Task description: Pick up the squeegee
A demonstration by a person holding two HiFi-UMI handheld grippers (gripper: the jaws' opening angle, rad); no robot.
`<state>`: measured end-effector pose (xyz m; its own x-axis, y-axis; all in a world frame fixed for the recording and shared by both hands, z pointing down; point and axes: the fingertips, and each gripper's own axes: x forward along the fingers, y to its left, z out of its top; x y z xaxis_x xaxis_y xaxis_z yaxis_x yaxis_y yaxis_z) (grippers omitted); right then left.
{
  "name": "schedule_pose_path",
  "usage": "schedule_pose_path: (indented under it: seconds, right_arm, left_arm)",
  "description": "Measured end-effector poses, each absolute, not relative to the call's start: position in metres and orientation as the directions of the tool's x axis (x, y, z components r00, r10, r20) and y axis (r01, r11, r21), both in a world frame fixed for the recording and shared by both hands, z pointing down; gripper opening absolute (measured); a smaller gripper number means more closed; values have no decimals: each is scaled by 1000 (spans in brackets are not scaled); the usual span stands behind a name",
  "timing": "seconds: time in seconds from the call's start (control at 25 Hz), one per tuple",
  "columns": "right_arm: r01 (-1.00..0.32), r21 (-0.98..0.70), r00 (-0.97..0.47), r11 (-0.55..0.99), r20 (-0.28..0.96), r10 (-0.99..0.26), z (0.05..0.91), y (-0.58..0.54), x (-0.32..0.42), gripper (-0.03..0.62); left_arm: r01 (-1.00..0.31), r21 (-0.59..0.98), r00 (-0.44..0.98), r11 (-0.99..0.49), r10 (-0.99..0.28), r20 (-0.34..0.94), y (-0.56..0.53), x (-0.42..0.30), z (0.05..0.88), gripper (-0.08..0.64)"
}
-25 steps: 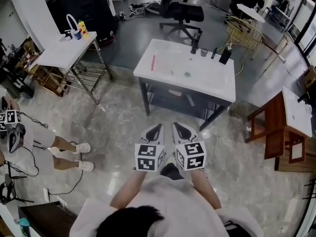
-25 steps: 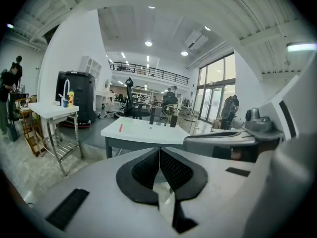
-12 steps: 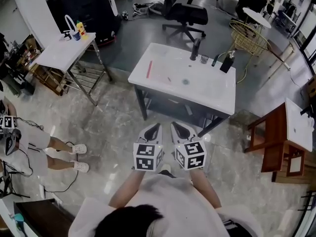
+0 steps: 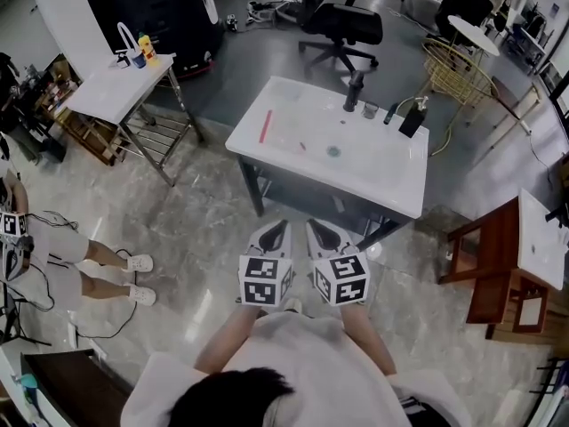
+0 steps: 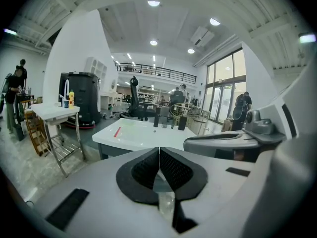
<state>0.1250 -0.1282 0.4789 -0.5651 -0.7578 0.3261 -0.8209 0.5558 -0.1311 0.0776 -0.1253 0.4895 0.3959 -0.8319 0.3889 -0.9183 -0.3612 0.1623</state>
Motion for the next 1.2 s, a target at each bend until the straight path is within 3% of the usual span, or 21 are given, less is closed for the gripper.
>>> schedule_pose_path:
  seconds: [1.2]
  right_arm:
    - [-801,-180,-598,571,306,-741,495,-154,134,28]
  left_arm:
    - [-923,147,385,-357,-824,417,-153,93,505,26]
